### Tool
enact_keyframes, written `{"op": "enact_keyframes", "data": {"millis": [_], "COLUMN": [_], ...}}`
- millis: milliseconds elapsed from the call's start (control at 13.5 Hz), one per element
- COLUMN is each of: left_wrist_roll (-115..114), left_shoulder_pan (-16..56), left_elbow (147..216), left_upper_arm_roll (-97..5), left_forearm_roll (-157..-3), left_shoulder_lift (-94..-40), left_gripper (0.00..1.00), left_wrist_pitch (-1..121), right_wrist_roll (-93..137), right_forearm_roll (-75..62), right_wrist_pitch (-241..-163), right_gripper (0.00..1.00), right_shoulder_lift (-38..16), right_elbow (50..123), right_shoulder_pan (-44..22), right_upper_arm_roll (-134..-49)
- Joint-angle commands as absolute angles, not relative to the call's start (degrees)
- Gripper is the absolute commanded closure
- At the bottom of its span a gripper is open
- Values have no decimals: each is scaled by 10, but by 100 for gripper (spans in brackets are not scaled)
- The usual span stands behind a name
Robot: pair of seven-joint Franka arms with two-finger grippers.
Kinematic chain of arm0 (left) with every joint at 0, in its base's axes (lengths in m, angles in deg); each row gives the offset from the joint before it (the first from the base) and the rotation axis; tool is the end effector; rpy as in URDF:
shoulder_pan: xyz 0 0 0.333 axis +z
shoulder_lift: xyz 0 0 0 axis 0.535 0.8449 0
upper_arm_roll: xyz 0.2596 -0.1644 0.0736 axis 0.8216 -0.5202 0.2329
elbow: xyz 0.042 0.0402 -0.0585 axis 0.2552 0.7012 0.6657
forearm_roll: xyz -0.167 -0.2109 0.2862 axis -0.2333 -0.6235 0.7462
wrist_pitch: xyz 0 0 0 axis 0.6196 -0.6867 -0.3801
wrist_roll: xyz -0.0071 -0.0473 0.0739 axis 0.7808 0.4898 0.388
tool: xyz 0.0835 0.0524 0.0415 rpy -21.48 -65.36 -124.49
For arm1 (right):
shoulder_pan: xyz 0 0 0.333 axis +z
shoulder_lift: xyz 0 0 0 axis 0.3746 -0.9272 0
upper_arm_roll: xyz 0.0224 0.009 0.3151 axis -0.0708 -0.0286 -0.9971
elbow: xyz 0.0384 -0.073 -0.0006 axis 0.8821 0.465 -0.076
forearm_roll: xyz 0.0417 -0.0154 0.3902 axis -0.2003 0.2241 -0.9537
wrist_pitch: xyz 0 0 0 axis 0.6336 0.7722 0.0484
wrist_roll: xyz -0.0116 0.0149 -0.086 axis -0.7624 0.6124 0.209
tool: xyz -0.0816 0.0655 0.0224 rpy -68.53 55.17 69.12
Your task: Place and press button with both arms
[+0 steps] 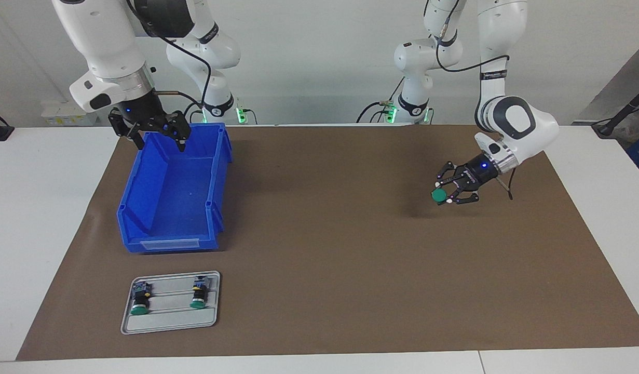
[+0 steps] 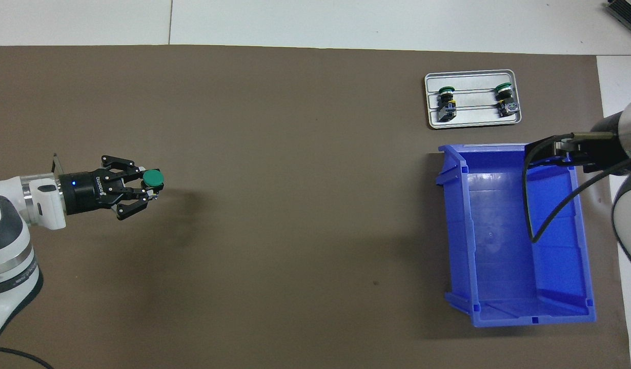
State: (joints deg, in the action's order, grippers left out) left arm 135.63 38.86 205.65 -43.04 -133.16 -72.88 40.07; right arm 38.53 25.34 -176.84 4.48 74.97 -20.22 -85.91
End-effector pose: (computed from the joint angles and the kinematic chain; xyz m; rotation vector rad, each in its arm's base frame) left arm 0.5063 0.0083 0.3163 1.9378 -1.1265 1.0240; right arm 0.5561 0.0310 0.6164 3.1148 -0.1342 0.0217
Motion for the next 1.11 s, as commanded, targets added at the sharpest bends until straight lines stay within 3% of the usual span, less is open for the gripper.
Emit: {"op": "enact_keyframes", "data": {"millis": [0, 519, 1037], "left_wrist_roll": [1467, 1580, 1649], "left_shoulder_pan": [387, 239, 192], "left_elbow": [2111, 2123, 2115], "left_upper_arm_roll": [-436, -437, -437], "left_forearm_roll": [-1418, -1698, -1844], "left_shoulder_lift": [-726, -697, -661], "left_gripper": [92, 80, 65], "left_wrist_pitch": [407, 411, 390], "right_wrist_roll": [374, 374, 374], "right_forearm_roll": [253, 253, 253], "right_wrist_pitch": [-1763, -1763, -1763], "right_gripper": [0, 0, 0], "right_shoulder_lift": [45, 45, 45], "right_elbow": [749, 749, 749], "right_shoulder_pan": [-209, -209, -209], "right_upper_arm_roll": [-864, -864, -864]}}
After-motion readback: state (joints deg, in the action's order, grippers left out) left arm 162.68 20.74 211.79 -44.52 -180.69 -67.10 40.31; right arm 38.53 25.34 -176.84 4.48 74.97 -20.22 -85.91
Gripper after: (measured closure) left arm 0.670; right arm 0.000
